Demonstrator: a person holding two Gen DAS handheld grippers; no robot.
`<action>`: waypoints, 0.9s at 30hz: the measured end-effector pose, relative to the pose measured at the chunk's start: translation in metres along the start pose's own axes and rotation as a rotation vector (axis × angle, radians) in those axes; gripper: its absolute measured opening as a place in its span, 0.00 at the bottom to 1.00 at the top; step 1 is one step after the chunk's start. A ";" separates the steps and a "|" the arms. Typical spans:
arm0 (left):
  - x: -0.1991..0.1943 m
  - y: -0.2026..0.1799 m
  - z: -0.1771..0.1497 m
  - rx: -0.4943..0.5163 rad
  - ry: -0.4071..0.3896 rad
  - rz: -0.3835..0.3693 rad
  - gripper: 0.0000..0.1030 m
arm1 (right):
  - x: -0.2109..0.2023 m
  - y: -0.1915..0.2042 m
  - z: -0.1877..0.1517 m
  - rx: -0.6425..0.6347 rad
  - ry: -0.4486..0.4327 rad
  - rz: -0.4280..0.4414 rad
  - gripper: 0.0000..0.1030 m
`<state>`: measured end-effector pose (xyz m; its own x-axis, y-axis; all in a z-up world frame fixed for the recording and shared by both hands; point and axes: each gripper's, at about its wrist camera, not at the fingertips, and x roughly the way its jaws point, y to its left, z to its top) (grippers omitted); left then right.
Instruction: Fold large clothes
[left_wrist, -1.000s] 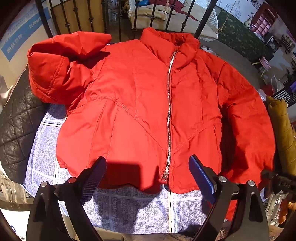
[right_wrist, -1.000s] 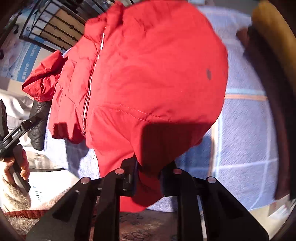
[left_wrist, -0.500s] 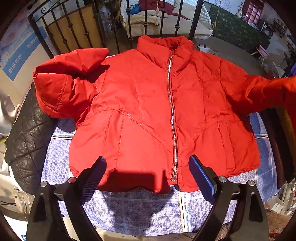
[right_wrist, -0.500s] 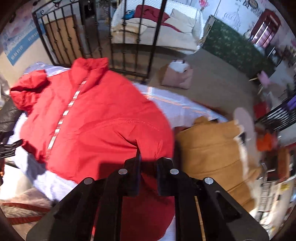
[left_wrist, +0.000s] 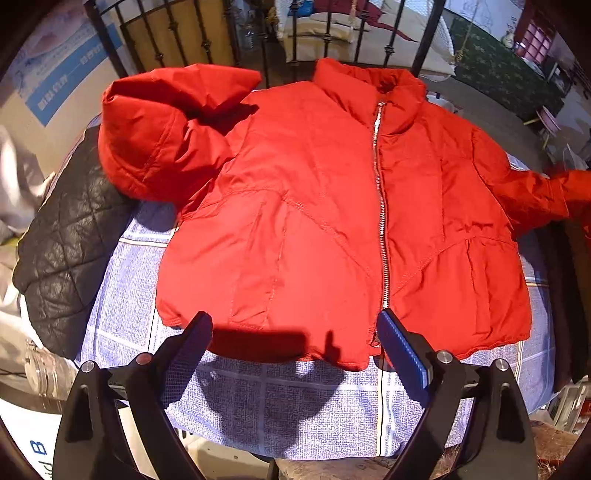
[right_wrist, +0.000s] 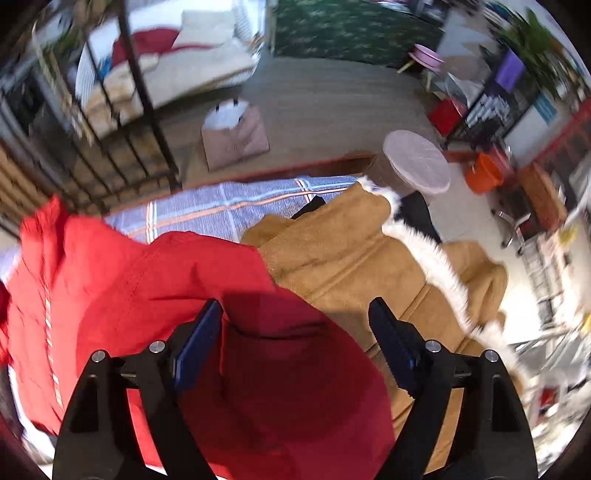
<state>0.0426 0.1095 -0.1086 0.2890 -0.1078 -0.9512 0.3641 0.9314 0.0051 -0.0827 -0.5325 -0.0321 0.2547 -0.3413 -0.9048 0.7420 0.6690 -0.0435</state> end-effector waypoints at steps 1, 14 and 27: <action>0.001 0.001 0.000 -0.007 0.003 0.002 0.86 | -0.004 -0.005 -0.003 0.029 -0.017 -0.006 0.78; 0.019 0.033 0.014 -0.069 -0.007 0.036 0.86 | -0.106 0.111 -0.115 -0.370 -0.373 0.202 0.92; 0.058 0.151 -0.004 -0.288 0.045 0.077 0.88 | 0.044 0.167 -0.215 -0.327 0.229 0.373 0.92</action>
<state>0.1105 0.2452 -0.1639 0.2639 -0.0236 -0.9643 0.0746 0.9972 -0.0040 -0.0806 -0.2939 -0.1703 0.2950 0.0866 -0.9516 0.3862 0.9001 0.2016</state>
